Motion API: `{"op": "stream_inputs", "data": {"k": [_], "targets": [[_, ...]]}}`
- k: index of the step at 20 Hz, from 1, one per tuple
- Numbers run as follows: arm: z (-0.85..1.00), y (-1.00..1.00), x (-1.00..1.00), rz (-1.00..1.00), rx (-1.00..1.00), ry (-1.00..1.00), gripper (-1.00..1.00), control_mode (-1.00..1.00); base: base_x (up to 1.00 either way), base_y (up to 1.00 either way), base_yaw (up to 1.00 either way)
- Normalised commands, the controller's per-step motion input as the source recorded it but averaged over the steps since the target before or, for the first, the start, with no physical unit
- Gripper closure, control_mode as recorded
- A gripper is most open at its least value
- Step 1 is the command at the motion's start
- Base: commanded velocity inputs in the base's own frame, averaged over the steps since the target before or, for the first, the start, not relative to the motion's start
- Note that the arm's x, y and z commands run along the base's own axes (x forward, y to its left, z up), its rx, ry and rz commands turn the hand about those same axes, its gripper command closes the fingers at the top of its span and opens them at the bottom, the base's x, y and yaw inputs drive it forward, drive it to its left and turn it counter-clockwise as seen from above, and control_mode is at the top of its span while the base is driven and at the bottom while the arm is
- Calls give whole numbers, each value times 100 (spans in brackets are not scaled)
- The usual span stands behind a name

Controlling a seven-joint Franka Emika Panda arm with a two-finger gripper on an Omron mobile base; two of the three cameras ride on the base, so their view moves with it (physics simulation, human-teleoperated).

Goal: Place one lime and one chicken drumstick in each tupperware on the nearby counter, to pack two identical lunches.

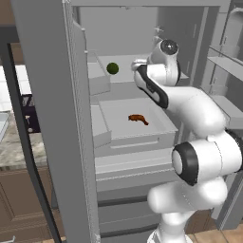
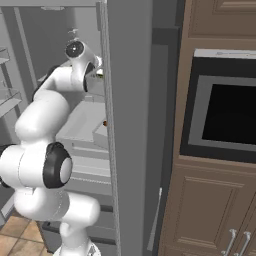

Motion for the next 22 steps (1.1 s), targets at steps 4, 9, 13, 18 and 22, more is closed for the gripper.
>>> {"op": "stream_inputs", "data": {"k": [4,9,13,18,22], "targets": [[0,24,-100,22,-2,-9,100,-100,0,0,0],[0,10,-100,33,-1,-3,100,-100,0,0,0],[0,15,-100,29,-3,0,100,-100,0,0,0],[1,36,-97,2,-12,17,100,-100,0,0,0],[0,14,-84,0,-9,7,100,-100,0,0,0]]}}
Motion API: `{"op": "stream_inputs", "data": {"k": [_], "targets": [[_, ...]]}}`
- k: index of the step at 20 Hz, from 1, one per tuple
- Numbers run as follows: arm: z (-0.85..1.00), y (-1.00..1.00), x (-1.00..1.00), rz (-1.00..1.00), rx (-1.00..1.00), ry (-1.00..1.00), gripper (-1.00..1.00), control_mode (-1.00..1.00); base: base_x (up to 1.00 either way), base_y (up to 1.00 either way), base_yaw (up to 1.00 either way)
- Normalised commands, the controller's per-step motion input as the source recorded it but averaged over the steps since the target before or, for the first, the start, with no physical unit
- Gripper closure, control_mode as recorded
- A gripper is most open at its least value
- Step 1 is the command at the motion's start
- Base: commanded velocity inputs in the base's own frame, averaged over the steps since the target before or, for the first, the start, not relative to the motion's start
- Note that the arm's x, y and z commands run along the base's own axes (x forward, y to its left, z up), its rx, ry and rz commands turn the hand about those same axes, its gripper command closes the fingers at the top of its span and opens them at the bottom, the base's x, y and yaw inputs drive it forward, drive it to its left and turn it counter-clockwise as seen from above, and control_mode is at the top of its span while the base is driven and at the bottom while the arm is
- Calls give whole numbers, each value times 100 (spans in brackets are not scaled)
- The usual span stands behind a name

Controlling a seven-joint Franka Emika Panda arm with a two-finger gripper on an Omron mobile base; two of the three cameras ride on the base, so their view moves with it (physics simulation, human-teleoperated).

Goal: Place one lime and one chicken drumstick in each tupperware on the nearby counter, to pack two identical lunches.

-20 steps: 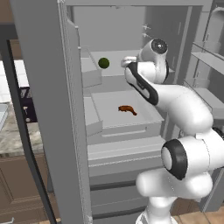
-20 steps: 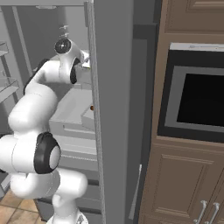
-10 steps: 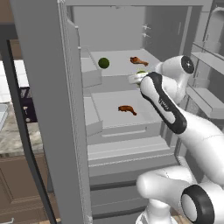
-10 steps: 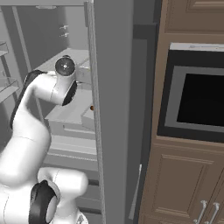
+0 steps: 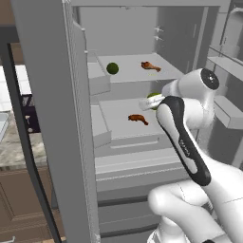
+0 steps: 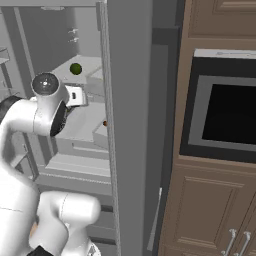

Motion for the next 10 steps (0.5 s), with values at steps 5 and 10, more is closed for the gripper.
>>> {"op": "stream_inputs", "data": {"k": [5,10], "targets": [[0,0,0,0,0,0,100,100,-100,-2,0],[0,0,0,0,0,0,100,100,-100,11,0]]}}
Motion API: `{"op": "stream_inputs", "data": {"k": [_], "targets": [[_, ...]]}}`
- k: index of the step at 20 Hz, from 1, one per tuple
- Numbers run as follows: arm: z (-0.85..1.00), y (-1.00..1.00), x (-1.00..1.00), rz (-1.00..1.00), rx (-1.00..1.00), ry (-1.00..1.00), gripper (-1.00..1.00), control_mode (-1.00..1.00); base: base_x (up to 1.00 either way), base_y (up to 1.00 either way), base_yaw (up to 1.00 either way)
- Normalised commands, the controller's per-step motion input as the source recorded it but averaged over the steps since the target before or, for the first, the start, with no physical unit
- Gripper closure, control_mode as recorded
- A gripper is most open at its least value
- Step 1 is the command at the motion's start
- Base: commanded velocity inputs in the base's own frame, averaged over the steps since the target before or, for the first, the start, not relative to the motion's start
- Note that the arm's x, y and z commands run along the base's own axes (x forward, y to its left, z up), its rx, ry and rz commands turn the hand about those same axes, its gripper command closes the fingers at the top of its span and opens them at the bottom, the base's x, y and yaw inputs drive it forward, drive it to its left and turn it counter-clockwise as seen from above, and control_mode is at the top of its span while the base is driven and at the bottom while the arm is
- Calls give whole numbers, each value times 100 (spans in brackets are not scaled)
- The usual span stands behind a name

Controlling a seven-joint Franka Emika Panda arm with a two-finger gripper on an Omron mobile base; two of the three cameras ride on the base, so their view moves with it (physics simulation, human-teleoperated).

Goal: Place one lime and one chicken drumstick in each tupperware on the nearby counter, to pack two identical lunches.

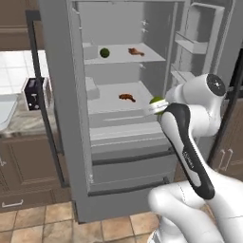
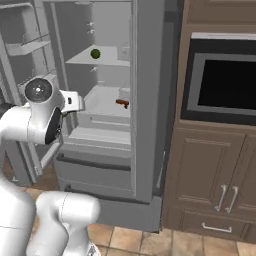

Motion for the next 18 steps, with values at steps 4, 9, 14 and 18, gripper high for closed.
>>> {"op": "stream_inputs", "data": {"k": [4,9,14,18], "targets": [[0,0,0,0,0,0,100,100,-60,73,0],[0,0,0,0,0,0,100,100,-33,100,-1],[0,0,0,0,0,0,100,100,-7,100,-2],[0,0,0,0,0,0,100,100,0,100,-4]]}}
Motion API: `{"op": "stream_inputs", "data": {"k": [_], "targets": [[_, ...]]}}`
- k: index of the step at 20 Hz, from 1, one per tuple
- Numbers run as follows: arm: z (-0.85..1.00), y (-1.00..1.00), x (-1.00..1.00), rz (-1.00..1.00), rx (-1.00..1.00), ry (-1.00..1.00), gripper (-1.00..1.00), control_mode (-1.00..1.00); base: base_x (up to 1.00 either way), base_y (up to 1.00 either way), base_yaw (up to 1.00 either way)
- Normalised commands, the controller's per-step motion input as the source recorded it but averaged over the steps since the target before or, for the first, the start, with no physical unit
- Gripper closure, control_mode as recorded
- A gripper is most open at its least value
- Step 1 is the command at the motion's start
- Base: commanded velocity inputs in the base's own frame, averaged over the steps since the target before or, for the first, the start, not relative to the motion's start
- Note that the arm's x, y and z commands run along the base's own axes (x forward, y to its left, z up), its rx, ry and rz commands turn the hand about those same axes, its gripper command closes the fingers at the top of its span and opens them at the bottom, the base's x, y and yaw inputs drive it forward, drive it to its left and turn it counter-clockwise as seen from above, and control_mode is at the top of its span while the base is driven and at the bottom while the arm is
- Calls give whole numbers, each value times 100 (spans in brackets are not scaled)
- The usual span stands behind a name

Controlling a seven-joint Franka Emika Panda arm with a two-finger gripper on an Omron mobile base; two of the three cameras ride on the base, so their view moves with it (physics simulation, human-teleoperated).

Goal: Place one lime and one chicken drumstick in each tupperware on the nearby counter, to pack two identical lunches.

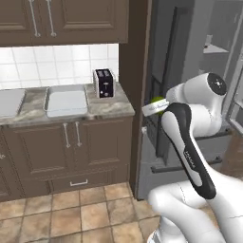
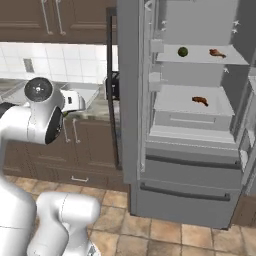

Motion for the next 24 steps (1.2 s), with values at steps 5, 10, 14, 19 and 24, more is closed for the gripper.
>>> {"op": "stream_inputs", "data": {"k": [5,10,14,19,24], "targets": [[0,0,0,0,0,0,100,100,11,100,-4],[0,0,0,0,0,0,100,100,69,75,-11],[0,0,0,0,0,0,100,100,100,38,-15],[0,0,0,0,0,0,100,100,100,31,-16],[0,0,0,0,0,0,100,100,67,37,-14]]}}
